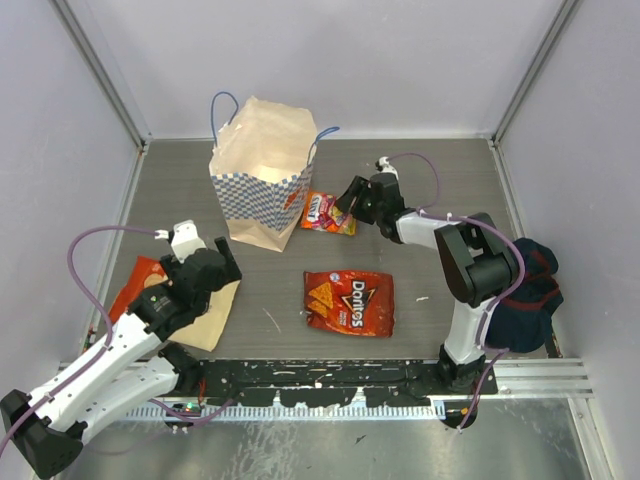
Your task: Place the snacks into the paper bag
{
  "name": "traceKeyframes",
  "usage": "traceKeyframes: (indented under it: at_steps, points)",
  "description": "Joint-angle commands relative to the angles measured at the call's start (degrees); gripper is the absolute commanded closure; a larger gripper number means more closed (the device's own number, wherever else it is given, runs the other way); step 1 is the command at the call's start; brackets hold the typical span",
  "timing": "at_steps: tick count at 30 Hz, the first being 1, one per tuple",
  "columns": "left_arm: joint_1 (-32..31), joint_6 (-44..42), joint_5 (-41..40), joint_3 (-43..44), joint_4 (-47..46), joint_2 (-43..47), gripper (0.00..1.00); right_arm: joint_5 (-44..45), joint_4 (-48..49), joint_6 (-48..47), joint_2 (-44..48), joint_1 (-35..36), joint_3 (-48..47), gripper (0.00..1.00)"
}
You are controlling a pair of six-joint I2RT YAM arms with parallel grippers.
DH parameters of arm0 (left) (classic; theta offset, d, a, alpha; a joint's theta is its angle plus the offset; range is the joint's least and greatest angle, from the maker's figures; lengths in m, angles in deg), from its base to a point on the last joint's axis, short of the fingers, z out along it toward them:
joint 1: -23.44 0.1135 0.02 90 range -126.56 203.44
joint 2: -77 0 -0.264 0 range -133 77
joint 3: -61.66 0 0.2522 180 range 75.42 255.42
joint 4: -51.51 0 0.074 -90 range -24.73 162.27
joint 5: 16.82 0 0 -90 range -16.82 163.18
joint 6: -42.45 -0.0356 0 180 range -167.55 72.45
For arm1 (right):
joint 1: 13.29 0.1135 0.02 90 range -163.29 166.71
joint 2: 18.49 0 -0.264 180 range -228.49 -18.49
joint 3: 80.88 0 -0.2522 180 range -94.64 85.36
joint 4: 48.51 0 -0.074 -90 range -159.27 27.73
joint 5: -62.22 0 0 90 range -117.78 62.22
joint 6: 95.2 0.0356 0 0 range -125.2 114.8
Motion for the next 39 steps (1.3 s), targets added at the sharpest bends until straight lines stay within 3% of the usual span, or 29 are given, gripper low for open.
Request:
traceKeyframes:
  at_steps: [1,9,30,33,36,39]
  points:
    - [-0.2,0.6,-2.5,2.5,0.3,0.5,0.02,1.4,1.0,0.7,1.9,-0.2,-0.1,0.36]
    - [-0.2,0.6,-1.5,1.7,-1.3,-0.3,0.02,6.1,-4.1,-1.6,9.3,0.1,2.8,0.34]
    - [-0.1,0.5,-1.8,2.6,0.5,0.6,0.02,-3.6,5.4,5.4,-1.5,0.4,2.5,0.37]
    - [-0.2,0.6,-1.6,2.7,0.6,0.3,0.02,-5.5,7.8,6.8,-3.4,0.3,1.7,0.53]
    - [-0.2,0.7,-1.6,2.8,0.9,0.6,0.02,-6.5,9.8,8.1,-4.8,0.3,1.3,0.61]
    - [-0.2,0.7,-1.8,2.8,1.4,1.3,0.02,-6.7,10.5,8.7,-5.1,0.3,1.1,0.83]
